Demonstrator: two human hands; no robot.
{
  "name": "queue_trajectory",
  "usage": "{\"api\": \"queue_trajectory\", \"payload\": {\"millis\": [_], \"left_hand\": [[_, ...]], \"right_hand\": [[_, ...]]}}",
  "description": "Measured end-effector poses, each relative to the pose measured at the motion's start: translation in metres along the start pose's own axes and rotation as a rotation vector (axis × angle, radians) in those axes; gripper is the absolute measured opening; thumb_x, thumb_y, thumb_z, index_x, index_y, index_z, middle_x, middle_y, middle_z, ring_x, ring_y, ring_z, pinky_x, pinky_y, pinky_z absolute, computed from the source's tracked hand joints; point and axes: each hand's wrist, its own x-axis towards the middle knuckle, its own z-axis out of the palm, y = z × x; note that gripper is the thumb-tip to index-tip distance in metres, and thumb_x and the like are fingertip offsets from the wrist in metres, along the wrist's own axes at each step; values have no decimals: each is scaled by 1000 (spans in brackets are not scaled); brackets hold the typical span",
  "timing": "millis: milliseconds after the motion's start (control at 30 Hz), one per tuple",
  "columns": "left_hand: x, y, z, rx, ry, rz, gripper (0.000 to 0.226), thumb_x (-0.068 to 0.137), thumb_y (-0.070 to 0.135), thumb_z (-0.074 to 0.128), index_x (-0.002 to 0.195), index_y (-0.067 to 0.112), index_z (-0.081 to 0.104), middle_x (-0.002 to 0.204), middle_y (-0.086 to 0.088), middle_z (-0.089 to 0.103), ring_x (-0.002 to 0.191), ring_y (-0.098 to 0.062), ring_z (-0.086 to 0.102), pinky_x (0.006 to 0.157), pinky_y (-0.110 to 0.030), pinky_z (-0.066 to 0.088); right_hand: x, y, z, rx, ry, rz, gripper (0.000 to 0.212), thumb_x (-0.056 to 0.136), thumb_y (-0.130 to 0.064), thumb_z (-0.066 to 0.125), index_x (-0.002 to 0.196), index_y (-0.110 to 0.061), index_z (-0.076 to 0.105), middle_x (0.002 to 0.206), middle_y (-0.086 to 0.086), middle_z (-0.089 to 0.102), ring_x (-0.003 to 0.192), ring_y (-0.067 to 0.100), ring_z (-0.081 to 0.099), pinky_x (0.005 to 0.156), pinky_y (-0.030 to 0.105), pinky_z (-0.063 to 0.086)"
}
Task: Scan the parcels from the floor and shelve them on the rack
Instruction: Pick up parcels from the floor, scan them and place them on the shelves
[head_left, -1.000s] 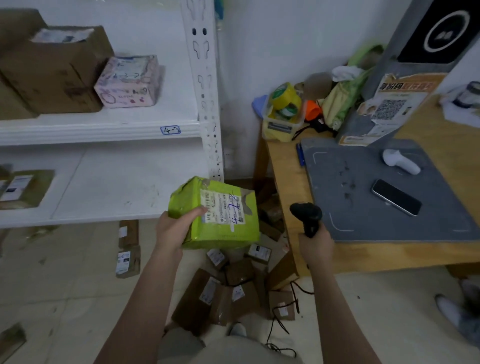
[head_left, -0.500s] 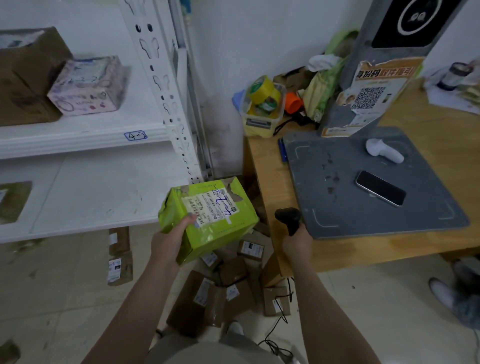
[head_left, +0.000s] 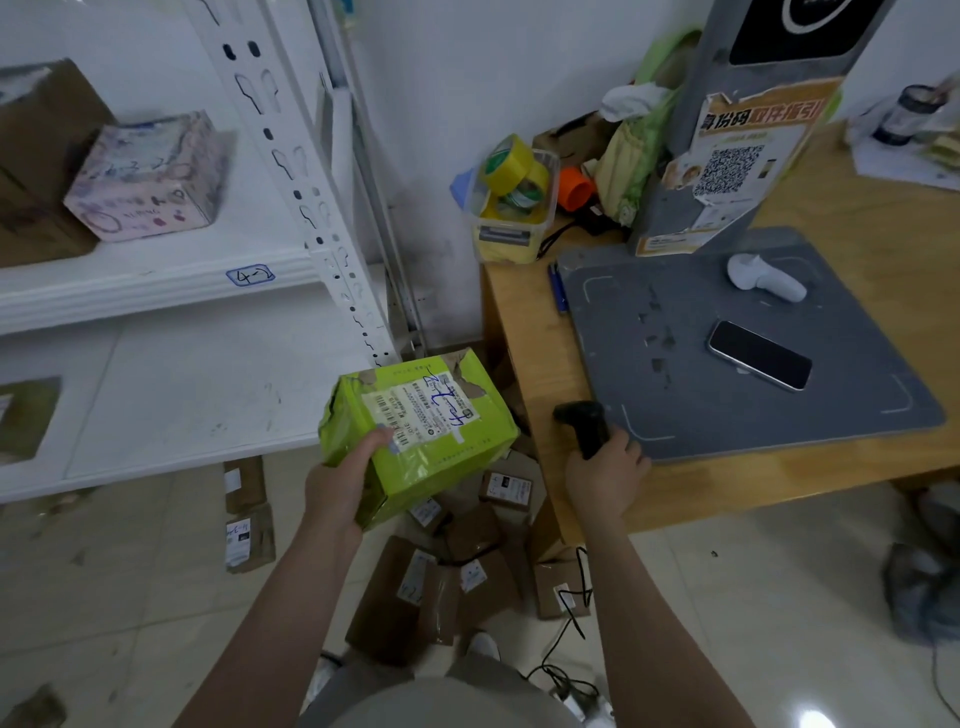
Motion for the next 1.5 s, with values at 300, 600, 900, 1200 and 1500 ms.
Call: {"api": "queue_trajectory", "payload": {"millis": [300, 600, 900, 1200, 1500], "left_hand": [[2, 10, -14, -14, -20, 44, 43, 78, 25, 84, 116, 10, 71, 98, -8, 76, 78, -20, 72, 50, -27, 56], [5, 28, -96, -99, 10, 129, 41, 78, 28, 82, 114, 12, 73, 99, -9, 78, 85, -26, 76, 68, -36, 61], [-12, 38, -244, -197, 116, 185, 57, 64, 36, 83, 113, 10, 73, 106, -10, 77, 98, -31, 74, 85, -54, 59], [-31, 30, -412, -301, 192, 253, 74, 53, 42, 81, 119, 11, 72, 114, -10, 75, 109, -31, 70, 95, -45, 53], [-39, 32, -550, -250, 138, 280, 65, 54, 34, 76, 113, 6, 73, 106, -15, 76, 83, -22, 73, 61, -26, 56]], "right_hand": [[-43, -52, -5, 318, 138, -303, 29, 84, -11, 72, 111, -8, 63, 113, 8, 61, 108, 25, 54, 84, 33, 45], [-99, -111, 27, 515, -408, -407, 35, 92, -27, 68, 125, -23, 57, 118, -4, 60, 105, 10, 57, 80, 16, 48], [-201, -177, 79, 621, -680, -498, 21, 97, -25, 63, 117, -20, 63, 105, -14, 64, 89, -13, 59, 81, 17, 46], [-342, -228, 138, 616, -879, -551, 27, 97, -24, 62, 121, -13, 62, 108, -9, 66, 90, -12, 61, 81, 11, 47], [-457, -262, 188, 676, -1082, -415, 54, 84, -12, 75, 133, -6, 54, 127, 11, 65, 115, 23, 63, 92, 31, 53]]}}
